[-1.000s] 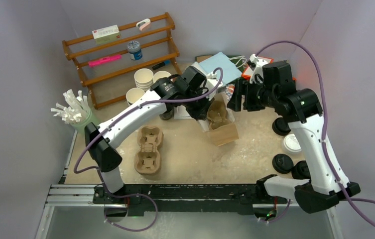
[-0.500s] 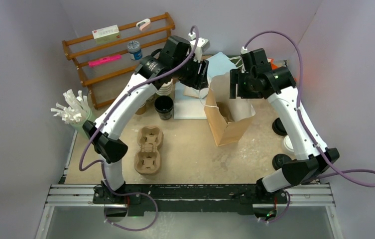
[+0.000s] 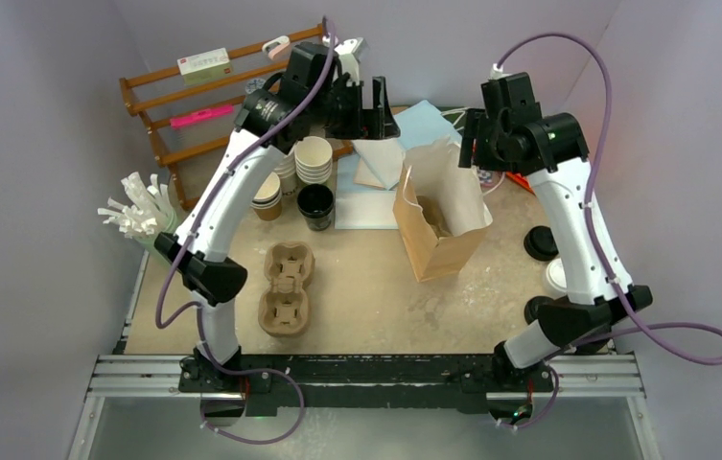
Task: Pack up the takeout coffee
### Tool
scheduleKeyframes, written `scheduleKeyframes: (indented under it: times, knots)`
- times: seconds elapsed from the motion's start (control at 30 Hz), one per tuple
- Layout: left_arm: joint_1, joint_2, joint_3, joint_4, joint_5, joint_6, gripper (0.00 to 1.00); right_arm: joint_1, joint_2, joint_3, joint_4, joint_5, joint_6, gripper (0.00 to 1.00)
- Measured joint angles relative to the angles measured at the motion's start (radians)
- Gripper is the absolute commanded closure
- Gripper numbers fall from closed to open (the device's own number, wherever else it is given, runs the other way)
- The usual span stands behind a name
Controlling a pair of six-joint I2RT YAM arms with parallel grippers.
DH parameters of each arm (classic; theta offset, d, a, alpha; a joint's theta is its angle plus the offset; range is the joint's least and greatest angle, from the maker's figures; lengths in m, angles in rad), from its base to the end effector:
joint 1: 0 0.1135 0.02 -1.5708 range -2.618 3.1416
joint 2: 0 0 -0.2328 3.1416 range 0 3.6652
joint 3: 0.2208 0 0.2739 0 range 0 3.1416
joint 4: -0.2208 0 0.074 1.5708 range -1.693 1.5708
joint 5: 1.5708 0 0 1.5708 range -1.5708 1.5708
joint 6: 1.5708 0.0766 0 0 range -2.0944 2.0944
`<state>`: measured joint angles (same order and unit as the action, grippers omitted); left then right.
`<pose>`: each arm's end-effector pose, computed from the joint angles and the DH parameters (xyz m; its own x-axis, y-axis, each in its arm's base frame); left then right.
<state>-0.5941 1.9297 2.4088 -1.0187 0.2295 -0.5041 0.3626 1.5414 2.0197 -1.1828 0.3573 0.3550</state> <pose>0.3538 -0.2600 0.4316 -0.7142 -0.0852 -0.6947 0.4133 0.7498 -0.5167 0.3217 0.0934 0.4281 -0.5967 0.1219 -0.7932 0.1325 0.9898 0.0525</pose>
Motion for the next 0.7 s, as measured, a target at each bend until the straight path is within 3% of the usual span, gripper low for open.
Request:
scheduleKeyframes:
  times: [0.2,0.4,0.53,0.67,0.7]
  knots:
    - [-0.005,-0.038,-0.033,0.072,0.076,-0.037,0.22,-0.064,0.033,-0.045,-0.002,-0.037,0.0,0.43]
    - [-0.029,-0.046,-0.109,0.111,0.129,-0.039,0.24,-0.094,0.042,-0.124,0.002,-0.074,0.002,0.61]
    - [-0.039,-0.065,-0.227,0.121,0.124,-0.043,0.1,-0.095,0.042,-0.208,0.014,-0.118,0.005,0.73]
    - [-0.036,-0.082,-0.274,0.112,0.032,-0.023,0.07,-0.095,0.042,-0.264,0.034,-0.159,0.011,1.0]
    - [-0.033,-0.093,-0.283,0.114,0.001,-0.015,0.07,-0.095,0.043,-0.268,0.039,-0.168,0.014,1.0]
